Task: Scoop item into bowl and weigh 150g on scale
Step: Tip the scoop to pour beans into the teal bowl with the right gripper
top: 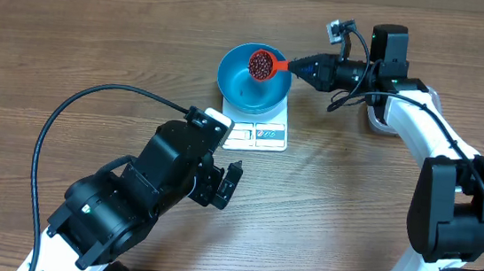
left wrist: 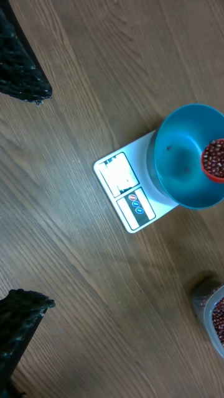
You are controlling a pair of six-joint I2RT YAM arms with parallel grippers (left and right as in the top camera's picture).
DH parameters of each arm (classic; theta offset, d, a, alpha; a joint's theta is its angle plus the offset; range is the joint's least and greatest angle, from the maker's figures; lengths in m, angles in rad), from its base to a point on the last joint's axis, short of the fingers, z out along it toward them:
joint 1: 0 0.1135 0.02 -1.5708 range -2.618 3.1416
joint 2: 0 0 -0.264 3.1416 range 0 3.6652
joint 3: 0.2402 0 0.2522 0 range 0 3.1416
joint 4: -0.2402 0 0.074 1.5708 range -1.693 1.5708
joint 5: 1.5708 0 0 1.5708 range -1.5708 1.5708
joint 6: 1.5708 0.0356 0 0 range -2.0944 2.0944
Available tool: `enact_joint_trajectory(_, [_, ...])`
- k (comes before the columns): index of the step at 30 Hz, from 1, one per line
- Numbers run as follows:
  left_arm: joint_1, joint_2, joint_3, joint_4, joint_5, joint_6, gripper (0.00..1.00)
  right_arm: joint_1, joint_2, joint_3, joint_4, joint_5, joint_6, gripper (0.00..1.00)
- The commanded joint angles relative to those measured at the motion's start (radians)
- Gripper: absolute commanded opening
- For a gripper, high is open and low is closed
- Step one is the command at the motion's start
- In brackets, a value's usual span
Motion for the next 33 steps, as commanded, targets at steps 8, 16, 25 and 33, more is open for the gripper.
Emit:
enact_joint_trajectory(8, [-0.006,0.005,-0.002,-0.003,-0.011,0.015,0.99,0.006,0.005,-0.003,0.025,0.018,-0.27,0.04])
enact_joint_trajectory(16, [-0.006,0.005,-0.002,-0.003,-0.01,0.015,0.99,0.006,0.005,-0.003,0.025,0.013,-0.444,0.04])
enact_joint_trajectory(25, [-0.006,0.005,-0.002,-0.003,-0.01,0.015,0.99,0.006,0.005,-0.003,0.025,-0.092,-0.668,0.04])
enact_joint_trajectory(33, [-0.006,0.005,-0.002,-0.003,-0.01,0.015,0.99,0.006,0.005,-0.003,0.024,-0.111,-0.796,0.04])
